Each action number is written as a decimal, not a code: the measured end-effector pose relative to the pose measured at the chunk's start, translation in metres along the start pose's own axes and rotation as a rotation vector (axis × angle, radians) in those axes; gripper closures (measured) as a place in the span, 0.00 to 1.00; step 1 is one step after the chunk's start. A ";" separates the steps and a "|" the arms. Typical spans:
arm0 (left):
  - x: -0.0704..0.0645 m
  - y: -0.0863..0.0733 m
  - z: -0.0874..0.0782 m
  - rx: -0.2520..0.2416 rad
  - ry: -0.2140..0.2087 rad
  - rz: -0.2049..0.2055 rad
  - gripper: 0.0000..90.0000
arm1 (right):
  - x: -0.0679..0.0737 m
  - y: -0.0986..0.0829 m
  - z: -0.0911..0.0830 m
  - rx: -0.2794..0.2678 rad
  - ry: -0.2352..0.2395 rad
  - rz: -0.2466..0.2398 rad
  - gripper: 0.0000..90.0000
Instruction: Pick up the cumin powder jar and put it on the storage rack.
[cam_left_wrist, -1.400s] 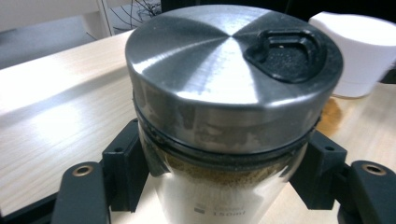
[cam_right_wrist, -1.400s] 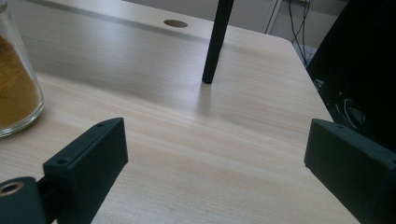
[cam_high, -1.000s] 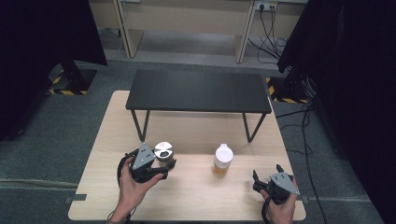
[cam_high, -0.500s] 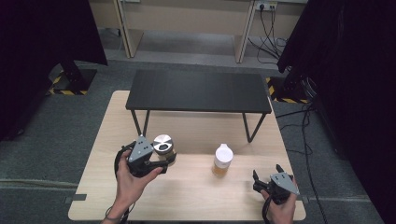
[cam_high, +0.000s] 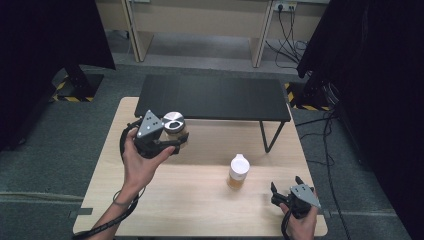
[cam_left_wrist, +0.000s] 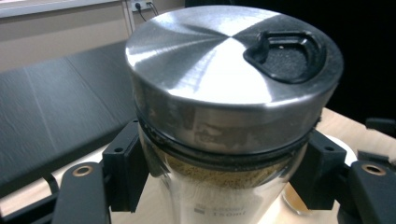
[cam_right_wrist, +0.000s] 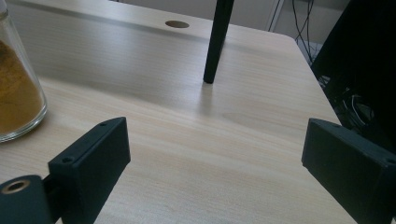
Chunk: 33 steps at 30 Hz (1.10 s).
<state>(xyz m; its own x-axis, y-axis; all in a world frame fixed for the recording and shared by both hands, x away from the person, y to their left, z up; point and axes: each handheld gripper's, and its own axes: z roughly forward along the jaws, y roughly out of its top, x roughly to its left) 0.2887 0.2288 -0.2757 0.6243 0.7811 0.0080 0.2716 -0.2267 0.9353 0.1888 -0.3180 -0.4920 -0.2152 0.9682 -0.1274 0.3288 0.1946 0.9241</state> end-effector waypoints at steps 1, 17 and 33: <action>0.001 0.004 0.001 0.002 0.005 0.000 0.34 | 0.000 0.000 0.000 0.001 0.000 0.000 0.09; 0.021 0.067 0.019 0.045 0.122 -0.031 0.34 | -0.001 0.000 0.000 0.000 0.002 0.005 0.09; 0.043 0.077 0.074 0.110 0.265 -0.048 0.34 | 0.001 0.000 0.000 0.002 -0.003 0.000 0.09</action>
<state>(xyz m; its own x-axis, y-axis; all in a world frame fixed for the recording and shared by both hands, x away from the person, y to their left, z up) 0.3911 0.2019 -0.2296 0.4000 0.9138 0.0703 0.3833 -0.2365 0.8928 0.1883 -0.3171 -0.4918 -0.2124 0.9687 -0.1288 0.3302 0.1952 0.9235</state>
